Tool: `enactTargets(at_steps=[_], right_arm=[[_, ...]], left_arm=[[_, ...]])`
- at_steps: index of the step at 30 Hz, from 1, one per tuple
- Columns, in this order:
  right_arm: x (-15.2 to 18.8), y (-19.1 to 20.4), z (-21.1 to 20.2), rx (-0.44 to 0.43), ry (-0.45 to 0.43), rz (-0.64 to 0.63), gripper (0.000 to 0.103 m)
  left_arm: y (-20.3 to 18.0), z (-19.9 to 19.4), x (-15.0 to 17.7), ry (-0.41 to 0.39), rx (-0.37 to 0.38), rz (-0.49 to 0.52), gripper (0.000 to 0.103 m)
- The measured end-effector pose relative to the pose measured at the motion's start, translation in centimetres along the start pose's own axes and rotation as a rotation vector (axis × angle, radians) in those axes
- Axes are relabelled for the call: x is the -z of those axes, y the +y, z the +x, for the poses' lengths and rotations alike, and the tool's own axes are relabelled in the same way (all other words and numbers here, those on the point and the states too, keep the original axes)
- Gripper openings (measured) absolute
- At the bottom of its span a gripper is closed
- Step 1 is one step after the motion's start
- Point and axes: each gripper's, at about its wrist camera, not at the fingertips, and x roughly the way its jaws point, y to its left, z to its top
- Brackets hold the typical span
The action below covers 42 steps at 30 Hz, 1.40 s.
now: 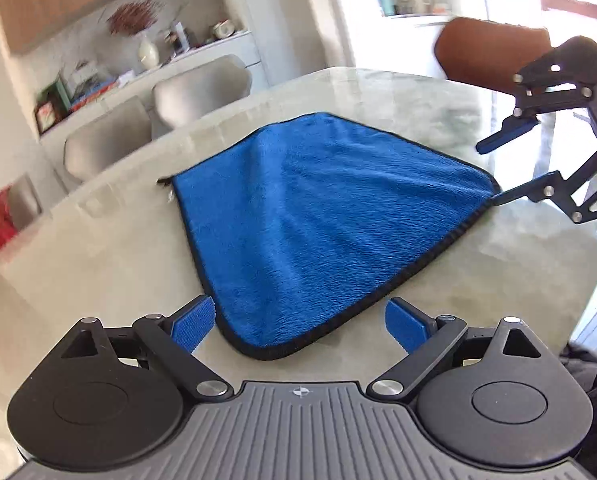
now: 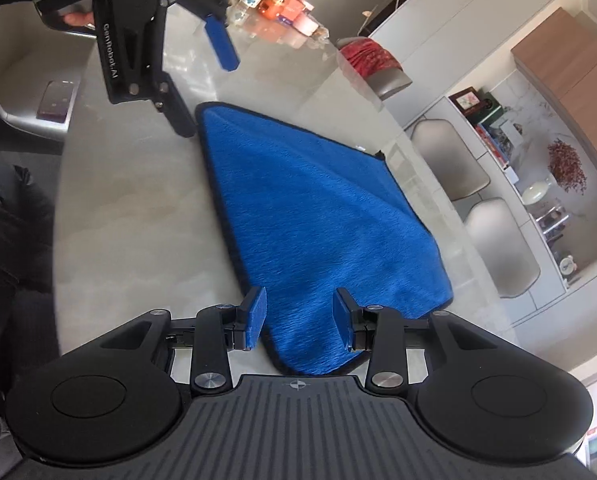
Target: Fold towel
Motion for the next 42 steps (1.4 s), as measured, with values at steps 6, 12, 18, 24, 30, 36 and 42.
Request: enactTargets(at_steps=[6,12,18,24,30,36,42], right_arm=[[0.7,0.9,0.6,-0.001,0.049,0.033,0.037],[1.2,0.3,1.2,0.003,0.067,0.052,0.037],[1.4,0.3,1.7,0.018,0.062,0.062,0.037],[1.4,0.1,1.9,-0.009,0.063,0.113,0.017],[1.3,0.4,1.8,-0.011,0.068,0.097,0.017],[1.3,0.5,1.8,-0.011,0.067,0.096,0.017],[1.3,0.4,1.9,-0.018,0.069,0.124,0.016]], left_arm=[[0.0,0.8,0.3,0.038,-0.004,0.014,0.094],[0.8,1.3,0.8,0.052,0.012,-0.011,0.093],[1.1,1.7,1.1,0.035,0.019,-0.014,0.090],[1.7,1.8,1.3,0.030,0.025,-0.034,0.079],[1.2,0.6,1.8,0.025,0.028,0.065,0.076],[0.7,0.4,2.1,0.010,0.045,0.104,0.067],[-0.1,0.7,1.9,0.020,0.003,0.154,0.031]])
